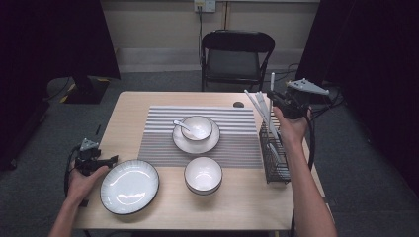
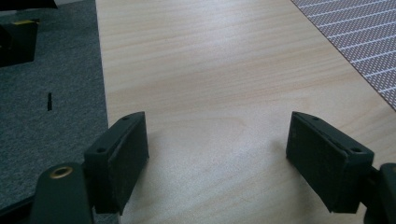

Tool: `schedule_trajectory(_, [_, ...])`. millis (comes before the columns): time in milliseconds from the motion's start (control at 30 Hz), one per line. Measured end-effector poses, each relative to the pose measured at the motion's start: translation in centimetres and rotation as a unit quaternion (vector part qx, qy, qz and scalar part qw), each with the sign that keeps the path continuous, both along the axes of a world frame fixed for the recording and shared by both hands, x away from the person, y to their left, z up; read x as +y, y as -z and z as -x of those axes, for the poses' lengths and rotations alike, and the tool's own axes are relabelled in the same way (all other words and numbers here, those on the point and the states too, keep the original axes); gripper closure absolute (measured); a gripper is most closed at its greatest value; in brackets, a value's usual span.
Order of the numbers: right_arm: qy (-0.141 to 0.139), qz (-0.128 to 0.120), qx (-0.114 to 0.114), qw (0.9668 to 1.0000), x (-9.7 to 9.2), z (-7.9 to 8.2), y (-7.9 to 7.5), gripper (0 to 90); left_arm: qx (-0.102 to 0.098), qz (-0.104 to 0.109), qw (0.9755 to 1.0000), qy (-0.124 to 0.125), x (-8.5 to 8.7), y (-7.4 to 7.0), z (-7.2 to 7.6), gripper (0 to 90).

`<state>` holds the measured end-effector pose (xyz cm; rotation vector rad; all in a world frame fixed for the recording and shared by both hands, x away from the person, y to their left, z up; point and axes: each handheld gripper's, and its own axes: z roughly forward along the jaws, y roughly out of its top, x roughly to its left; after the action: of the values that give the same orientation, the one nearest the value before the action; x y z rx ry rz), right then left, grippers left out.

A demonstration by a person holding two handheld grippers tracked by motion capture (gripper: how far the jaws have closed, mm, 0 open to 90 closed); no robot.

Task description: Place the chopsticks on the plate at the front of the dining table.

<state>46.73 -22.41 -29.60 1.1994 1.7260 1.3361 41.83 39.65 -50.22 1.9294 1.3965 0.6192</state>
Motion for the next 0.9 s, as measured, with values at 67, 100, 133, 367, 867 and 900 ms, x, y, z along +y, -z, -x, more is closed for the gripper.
schedule_trajectory(67, [-0.001,0.001,0.0,1.0,0.0,0.0,-0.1,85.1,0.0,0.0,1.0,0.0,0.0,0.0,0.0,20.5])
schedule_trajectory(100, [0.0,0.0,-0.002,1.0,0.1,0.1,-0.1,85.1,0.0,0.0,1.0,0.0,0.0,0.0,0.0,20.5])
schedule_trajectory(133, [0.0,0.0,-0.003,1.0,0.0,0.1,-0.3,85.1,0.0,0.0,1.0,0.0,0.0,0.0,0.0,20.5])
schedule_trajectory(367, [0.001,-0.001,-0.01,1.0,0.0,0.2,-1.0,85.1,0.0,0.0,1.0,0.0,0.0,0.0,0.0,20.5])
schedule_trajectory(867, [0.003,0.006,-0.025,0.9997,0.5,0.6,-2.7,85.1,0.001,0.001,1.0,-0.005,-0.1,0.0,0.1,20.5])
schedule_trajectory(900, [0.003,0.005,-0.025,0.9997,0.5,0.6,-2.8,85.1,0.001,0.001,1.0,-0.005,-0.1,0.0,0.1,20.5])
